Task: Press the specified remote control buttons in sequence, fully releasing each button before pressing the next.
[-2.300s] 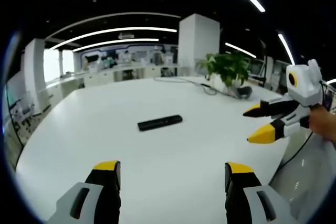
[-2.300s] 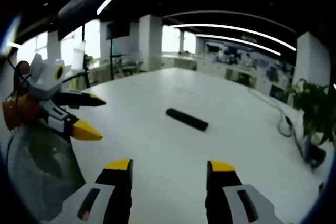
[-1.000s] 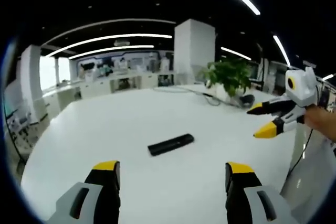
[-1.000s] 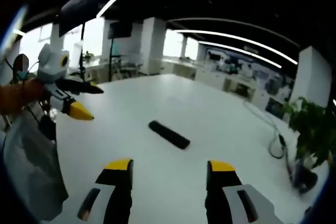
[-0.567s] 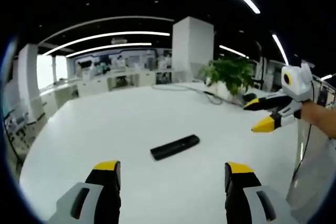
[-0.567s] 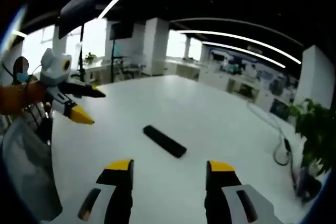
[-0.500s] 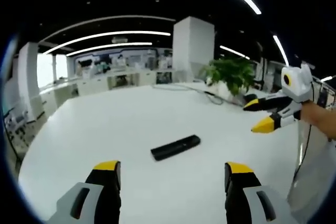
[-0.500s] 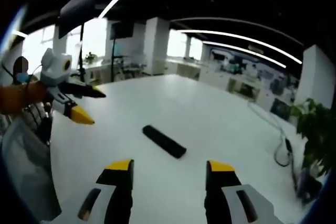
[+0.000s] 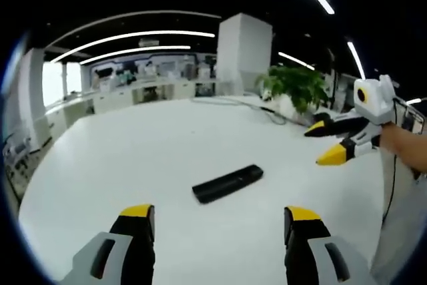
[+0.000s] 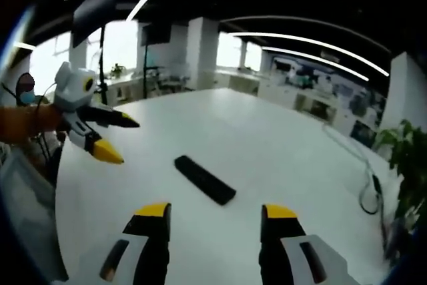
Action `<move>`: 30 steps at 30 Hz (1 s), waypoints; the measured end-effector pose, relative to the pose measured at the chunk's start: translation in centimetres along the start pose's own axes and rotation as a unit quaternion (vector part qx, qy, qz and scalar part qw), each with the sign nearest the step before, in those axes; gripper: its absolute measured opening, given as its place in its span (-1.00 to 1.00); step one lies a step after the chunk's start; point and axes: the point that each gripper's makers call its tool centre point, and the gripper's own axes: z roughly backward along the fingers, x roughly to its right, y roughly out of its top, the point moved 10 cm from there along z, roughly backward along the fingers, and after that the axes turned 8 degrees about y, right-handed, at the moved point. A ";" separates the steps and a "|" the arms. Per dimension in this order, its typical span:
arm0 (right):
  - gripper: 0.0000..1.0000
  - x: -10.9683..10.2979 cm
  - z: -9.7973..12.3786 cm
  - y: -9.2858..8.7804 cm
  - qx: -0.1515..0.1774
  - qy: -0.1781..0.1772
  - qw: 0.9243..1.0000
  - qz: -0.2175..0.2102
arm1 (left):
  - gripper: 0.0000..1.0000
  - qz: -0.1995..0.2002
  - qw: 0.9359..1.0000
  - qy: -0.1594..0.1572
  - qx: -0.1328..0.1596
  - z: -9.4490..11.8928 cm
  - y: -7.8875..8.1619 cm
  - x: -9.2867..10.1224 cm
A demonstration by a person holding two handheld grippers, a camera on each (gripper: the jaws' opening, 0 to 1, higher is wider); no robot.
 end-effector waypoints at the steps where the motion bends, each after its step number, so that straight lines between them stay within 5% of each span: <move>1: 0.02 0.1 -0.1 0.0 0.000 0.000 1.000 0.000 | 0.63 -0.001 1.000 -0.001 -0.001 -0.2 0.0 -0.1; 30: -0.04 3.4 -4.8 -1.1 -0.034 0.049 0.998 0.032 | 0.52 -0.067 0.996 -0.051 -0.037 -6.0 -0.5 -2.0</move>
